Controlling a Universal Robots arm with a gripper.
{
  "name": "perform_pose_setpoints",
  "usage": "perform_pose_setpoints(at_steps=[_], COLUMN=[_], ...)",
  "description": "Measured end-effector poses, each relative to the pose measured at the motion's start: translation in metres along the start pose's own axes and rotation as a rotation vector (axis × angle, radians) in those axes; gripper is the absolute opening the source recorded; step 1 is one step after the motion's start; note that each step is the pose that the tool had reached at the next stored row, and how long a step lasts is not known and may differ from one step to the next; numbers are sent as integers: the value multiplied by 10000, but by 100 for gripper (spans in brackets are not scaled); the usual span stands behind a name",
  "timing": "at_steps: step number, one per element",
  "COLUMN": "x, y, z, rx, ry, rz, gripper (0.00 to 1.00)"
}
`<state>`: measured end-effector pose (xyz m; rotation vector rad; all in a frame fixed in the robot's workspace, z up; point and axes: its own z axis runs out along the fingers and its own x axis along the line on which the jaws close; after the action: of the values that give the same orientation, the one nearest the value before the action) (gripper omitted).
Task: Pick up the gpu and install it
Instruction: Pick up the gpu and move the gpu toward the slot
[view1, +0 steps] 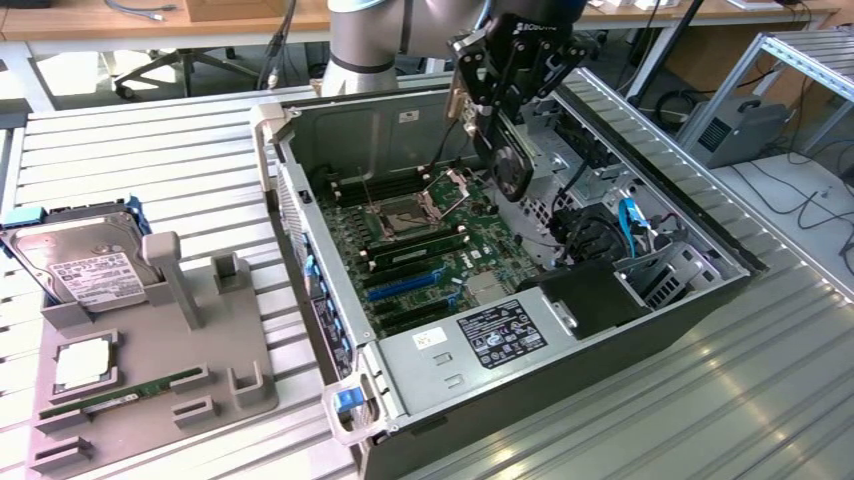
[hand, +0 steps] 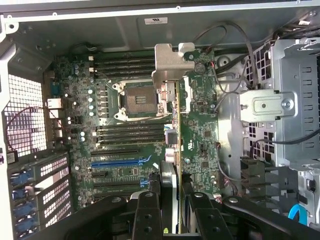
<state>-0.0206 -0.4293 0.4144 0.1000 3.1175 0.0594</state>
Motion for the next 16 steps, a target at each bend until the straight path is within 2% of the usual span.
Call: perform_pose_setpoints(at_steps=[16], x=[20], y=[29], z=[22], rx=[0], ry=[0], rz=[-1], gripper=[27])
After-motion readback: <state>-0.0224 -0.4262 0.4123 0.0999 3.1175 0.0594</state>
